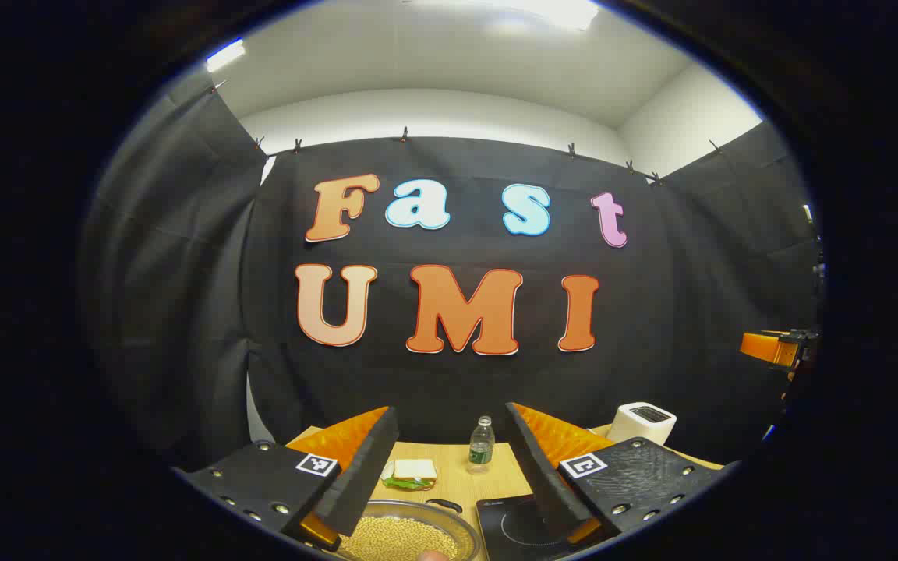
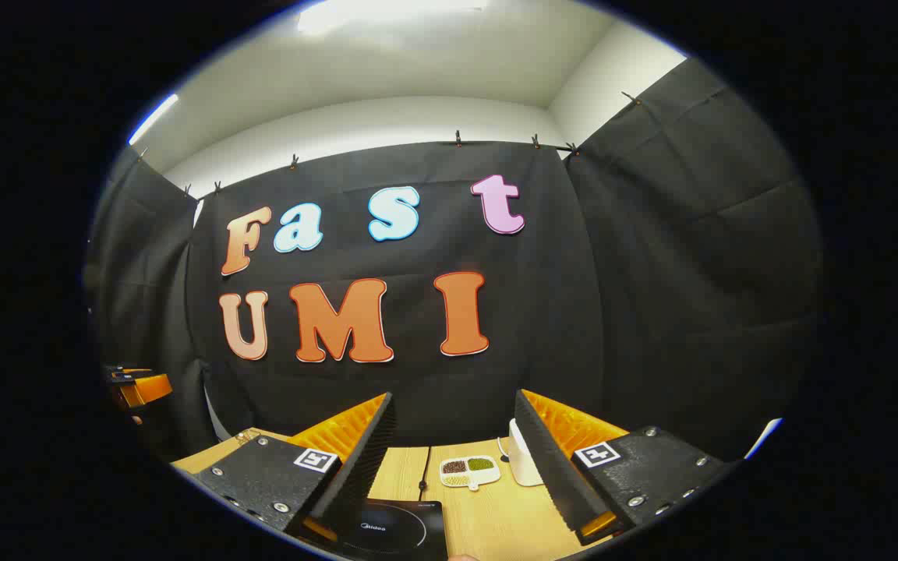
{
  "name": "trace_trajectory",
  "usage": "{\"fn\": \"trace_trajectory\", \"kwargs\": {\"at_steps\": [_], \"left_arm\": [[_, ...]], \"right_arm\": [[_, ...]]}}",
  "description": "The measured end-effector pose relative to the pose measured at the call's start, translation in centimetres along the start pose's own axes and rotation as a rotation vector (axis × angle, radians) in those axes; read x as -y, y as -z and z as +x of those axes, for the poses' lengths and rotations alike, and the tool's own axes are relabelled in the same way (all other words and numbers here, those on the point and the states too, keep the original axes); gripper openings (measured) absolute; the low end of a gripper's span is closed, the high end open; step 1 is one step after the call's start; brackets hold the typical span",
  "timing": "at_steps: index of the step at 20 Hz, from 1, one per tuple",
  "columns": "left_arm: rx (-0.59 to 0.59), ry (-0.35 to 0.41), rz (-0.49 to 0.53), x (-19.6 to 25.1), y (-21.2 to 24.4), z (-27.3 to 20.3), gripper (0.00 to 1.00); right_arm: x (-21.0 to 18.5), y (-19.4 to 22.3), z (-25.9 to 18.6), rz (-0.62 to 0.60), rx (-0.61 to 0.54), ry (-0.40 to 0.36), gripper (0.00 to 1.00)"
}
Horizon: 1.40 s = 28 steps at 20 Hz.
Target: First push the handle of the pot to place it horizontally, then grasp the pot with both hands and set it on the induction cooktop.
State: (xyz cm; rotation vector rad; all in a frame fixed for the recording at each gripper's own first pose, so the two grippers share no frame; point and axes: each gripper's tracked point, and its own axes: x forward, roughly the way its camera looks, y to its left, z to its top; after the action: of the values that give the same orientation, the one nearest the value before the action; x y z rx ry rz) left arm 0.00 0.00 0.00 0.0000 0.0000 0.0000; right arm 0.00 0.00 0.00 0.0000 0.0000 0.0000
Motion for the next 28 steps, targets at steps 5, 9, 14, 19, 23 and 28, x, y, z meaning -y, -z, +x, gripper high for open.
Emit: {"fn": "trace_trajectory", "kwargs": {"at_steps": [5,9,14,19,23,28], "left_arm": [[0.001,0.006,-0.001,0.5,0.0,-0.3,0.88],[-0.006,0.02,-0.016,0.8,0.2,-0.4,0.88],[-0.017,0.023,-0.007,0.9,0.5,-0.6,0.88],[-0.034,0.033,-0.008,0.7,1.2,-0.3,0.88],[-0.033,0.02,-0.028,0.6,1.2,-0.3,0.89],[-0.009,-0.007,-0.002,0.1,0.7,-0.4,0.94]], "right_arm": [[-0.5,0.2,-0.2,-0.024,-0.004,-0.013,0.95],[-1.2,0.5,-0.3,-0.035,-0.014,-0.031,0.95],[-1.7,0.8,-0.4,-0.042,-0.024,-0.045,0.95],[-2.0,0.7,-0.4,-0.04,-0.022,-0.051,0.95],[-2.2,0.9,-0.2,-0.036,-0.026,-0.053,0.95],[-2.5,1.1,-0.4,-0.041,-0.032,-0.072,0.95]]}}
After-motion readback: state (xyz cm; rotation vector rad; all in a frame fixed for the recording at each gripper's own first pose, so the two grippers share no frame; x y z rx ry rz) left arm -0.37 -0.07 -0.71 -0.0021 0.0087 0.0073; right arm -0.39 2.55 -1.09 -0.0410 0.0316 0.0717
